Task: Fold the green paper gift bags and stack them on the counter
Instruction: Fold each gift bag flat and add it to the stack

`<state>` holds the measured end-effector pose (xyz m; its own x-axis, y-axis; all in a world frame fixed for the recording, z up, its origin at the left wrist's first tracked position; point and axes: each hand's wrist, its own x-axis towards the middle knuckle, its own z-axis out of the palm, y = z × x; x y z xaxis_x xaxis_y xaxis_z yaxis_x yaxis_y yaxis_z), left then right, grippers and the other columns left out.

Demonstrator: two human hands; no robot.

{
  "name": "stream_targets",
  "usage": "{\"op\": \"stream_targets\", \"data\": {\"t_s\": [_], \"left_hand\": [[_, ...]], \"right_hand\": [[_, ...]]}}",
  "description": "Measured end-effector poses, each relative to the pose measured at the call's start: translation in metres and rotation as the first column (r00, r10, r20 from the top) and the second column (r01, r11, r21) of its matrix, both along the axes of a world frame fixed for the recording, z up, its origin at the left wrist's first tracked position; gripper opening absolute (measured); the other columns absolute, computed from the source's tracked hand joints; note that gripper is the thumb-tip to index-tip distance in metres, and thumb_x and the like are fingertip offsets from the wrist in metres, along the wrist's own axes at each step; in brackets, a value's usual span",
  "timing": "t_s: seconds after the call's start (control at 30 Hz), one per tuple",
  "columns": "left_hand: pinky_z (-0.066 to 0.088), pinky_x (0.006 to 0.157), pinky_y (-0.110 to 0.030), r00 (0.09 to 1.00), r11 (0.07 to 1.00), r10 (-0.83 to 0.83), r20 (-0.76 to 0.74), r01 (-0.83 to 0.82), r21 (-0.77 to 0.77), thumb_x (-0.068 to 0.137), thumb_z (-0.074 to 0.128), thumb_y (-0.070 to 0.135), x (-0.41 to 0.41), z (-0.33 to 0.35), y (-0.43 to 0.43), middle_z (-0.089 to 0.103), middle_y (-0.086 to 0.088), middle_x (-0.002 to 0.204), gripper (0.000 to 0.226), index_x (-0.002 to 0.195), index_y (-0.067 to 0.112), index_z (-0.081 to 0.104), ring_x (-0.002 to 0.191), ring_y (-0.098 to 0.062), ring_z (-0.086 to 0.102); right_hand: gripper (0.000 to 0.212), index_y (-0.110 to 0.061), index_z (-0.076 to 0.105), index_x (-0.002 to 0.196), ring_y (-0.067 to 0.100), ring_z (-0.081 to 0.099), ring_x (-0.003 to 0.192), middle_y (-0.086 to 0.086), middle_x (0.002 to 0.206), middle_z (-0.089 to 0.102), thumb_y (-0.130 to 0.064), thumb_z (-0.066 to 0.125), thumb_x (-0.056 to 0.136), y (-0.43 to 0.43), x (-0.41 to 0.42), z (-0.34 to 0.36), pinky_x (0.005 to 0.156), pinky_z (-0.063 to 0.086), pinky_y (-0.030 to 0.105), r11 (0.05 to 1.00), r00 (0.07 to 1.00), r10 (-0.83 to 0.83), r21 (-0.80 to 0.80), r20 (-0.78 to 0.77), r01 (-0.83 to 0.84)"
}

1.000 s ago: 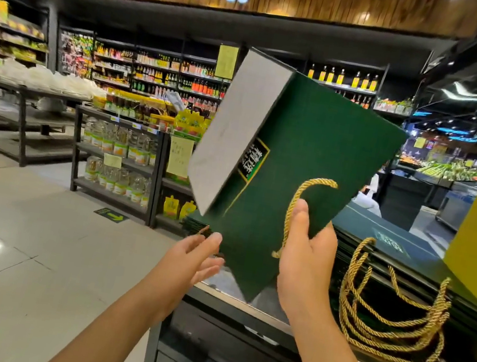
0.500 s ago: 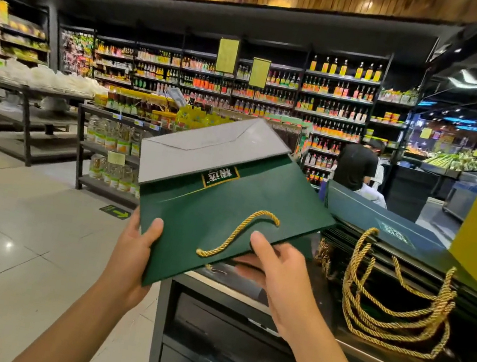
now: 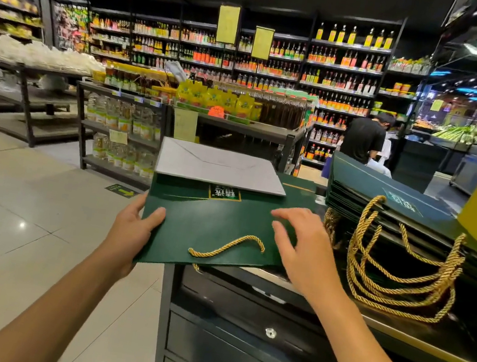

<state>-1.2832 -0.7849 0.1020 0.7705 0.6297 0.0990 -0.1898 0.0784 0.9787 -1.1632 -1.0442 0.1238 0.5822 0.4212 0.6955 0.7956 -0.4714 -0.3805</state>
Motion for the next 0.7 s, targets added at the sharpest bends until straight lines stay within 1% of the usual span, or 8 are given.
{"op": "stream_targets", "data": {"t_s": [0.1, 0.17, 0.3, 0.37, 0.47, 0.5, 0.6, 0.7], "left_hand": [[0.061, 0.080, -0.041, 0.997, 0.990, 0.041, -0.063, -0.031, 0.140, 0.101, 0.060, 0.015, 0.008, -0.001, -0.003, 0.073, -0.005, 0.117, 0.037, 0.137, 0.024, 0.058, 0.099, -0.025, 0.073], [0.061, 0.080, -0.039, 0.994, 0.970, 0.076, -0.081, -0.055, 0.238, 0.101, 0.061, 0.015, 0.013, -0.001, -0.005, 0.073, -0.003, 0.112, 0.030, 0.131, 0.020, 0.061, 0.096, -0.021, 0.072], [0.059, 0.083, -0.042, 0.960, 0.864, 0.223, -0.170, -0.113, 0.491, 0.098, 0.063, 0.028, 0.021, -0.002, -0.004, 0.070, -0.004, 0.112, 0.032, 0.128, 0.017, 0.062, 0.098, -0.022, 0.068], [0.053, 0.084, -0.041, 0.892, 0.646, 0.388, -0.232, -0.084, 0.759, 0.098, 0.060, 0.035, 0.021, 0.000, -0.002, 0.066, -0.010, 0.118, 0.038, 0.128, 0.013, 0.063, 0.103, -0.026, 0.062], [0.043, 0.093, -0.047, 0.819, 0.211, 0.571, -0.059, -0.077, 0.975, 0.097, 0.059, 0.029, 0.019, 0.008, -0.010, 0.059, -0.015, 0.125, 0.038, 0.131, 0.012, 0.062, 0.115, -0.034, 0.051], [0.043, 0.095, -0.047, 0.854, 0.176, 0.521, -0.004, -0.103, 0.979, 0.097, 0.060, 0.025, 0.020, 0.013, -0.017, 0.059, -0.014, 0.127, 0.035, 0.130, 0.013, 0.063, 0.118, -0.033, 0.051], [0.045, 0.102, -0.041, 0.986, 0.256, 0.157, -0.056, 0.014, 0.967, 0.100, 0.059, 0.022, 0.028, 0.029, -0.045, 0.062, -0.004, 0.130, 0.032, 0.131, 0.019, 0.065, 0.123, -0.024, 0.054], [0.044, 0.105, -0.034, 0.956, 0.148, -0.154, -0.249, 0.272, 0.951, 0.101, 0.059, 0.030, 0.040, 0.039, -0.083, 0.065, 0.002, 0.130, 0.033, 0.133, 0.022, 0.065, 0.121, -0.014, 0.055]], "right_hand": [[0.041, -0.021, 0.053, 0.147, 0.021, 0.032, 0.148, 0.002, 0.154, 0.045, -0.025, 0.051, 0.106, -0.003, 0.021, -0.008, 0.122, 0.025, 0.038, 0.964, 0.996, 0.007, -0.265, -0.092, -0.031], [0.043, -0.023, 0.046, 0.151, 0.025, 0.019, 0.155, 0.004, 0.162, 0.034, -0.026, 0.043, 0.109, -0.006, 0.027, -0.015, 0.125, 0.015, 0.038, 0.933, 0.979, -0.001, -0.352, -0.202, -0.072], [0.042, -0.025, 0.044, 0.152, 0.024, 0.018, 0.155, 0.004, 0.164, 0.031, -0.024, 0.037, 0.110, -0.009, 0.030, -0.019, 0.127, 0.009, 0.042, 0.932, 0.959, -0.027, -0.354, -0.283, -0.079], [0.042, -0.025, 0.045, 0.151, 0.024, 0.019, 0.155, 0.004, 0.164, 0.032, -0.024, 0.037, 0.110, -0.007, 0.029, -0.018, 0.127, 0.009, 0.042, 0.935, 0.960, -0.036, -0.348, -0.278, -0.066], [0.042, -0.024, 0.045, 0.151, 0.024, 0.020, 0.155, 0.004, 0.164, 0.032, -0.023, 0.037, 0.110, -0.007, 0.027, -0.018, 0.127, 0.009, 0.042, 0.937, 0.959, -0.042, -0.344, -0.279, -0.060], [0.042, -0.024, 0.045, 0.152, 0.024, 0.020, 0.155, 0.005, 0.164, 0.033, -0.023, 0.037, 0.110, -0.008, 0.027, -0.018, 0.127, 0.009, 0.042, 0.938, 0.959, -0.041, -0.341, -0.279, -0.059], [0.042, -0.023, 0.046, 0.151, 0.024, 0.020, 0.154, 0.006, 0.163, 0.033, -0.021, 0.037, 0.110, -0.009, 0.026, -0.017, 0.126, 0.009, 0.042, 0.943, 0.955, -0.028, -0.326, -0.294, -0.072], [0.042, -0.023, 0.046, 0.151, 0.025, 0.018, 0.155, 0.006, 0.164, 0.032, -0.021, 0.037, 0.110, -0.009, 0.027, -0.017, 0.126, 0.009, 0.042, 0.947, 0.951, -0.024, -0.311, -0.309, -0.078]]}}
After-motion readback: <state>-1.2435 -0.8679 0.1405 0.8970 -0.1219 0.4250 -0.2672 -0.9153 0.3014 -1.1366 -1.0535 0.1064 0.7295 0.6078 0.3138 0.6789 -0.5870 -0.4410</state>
